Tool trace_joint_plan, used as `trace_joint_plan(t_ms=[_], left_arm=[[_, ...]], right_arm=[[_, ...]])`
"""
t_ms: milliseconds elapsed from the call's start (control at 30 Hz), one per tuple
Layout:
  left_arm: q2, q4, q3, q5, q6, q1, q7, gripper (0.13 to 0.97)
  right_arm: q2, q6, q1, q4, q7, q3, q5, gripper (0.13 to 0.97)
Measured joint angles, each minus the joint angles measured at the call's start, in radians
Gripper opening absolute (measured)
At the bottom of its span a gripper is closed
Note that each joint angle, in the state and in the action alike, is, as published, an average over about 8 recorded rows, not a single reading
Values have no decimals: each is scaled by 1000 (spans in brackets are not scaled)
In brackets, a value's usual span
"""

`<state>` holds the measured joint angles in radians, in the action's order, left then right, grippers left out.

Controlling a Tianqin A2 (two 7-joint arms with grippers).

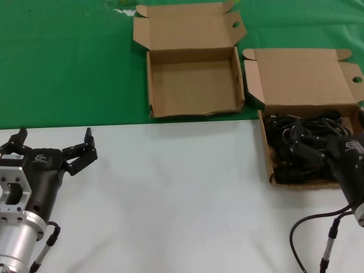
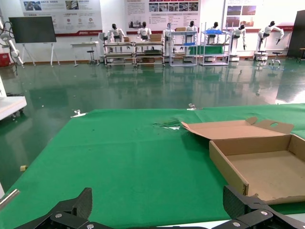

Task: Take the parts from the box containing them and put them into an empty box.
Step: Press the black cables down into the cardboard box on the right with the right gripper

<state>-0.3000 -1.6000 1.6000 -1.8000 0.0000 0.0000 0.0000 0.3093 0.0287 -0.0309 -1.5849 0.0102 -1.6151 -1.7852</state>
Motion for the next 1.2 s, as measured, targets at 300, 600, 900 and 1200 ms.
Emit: trace_joint_plan(t_ms=[300, 600, 900, 1200], left_arm=[[0, 0, 0, 0, 0, 0, 0, 966], [0, 0, 0, 0, 0, 0, 0, 966], [0, 0, 0, 0, 0, 0, 0, 964], [0, 0, 0, 0, 0, 0, 0, 942]], right_arm=[[0, 0, 0, 0, 0, 0, 0, 966], [0, 0, 0, 0, 0, 0, 0, 966], [0, 0, 0, 0, 0, 0, 0, 966], [0, 0, 0, 0, 0, 0, 0, 966]])
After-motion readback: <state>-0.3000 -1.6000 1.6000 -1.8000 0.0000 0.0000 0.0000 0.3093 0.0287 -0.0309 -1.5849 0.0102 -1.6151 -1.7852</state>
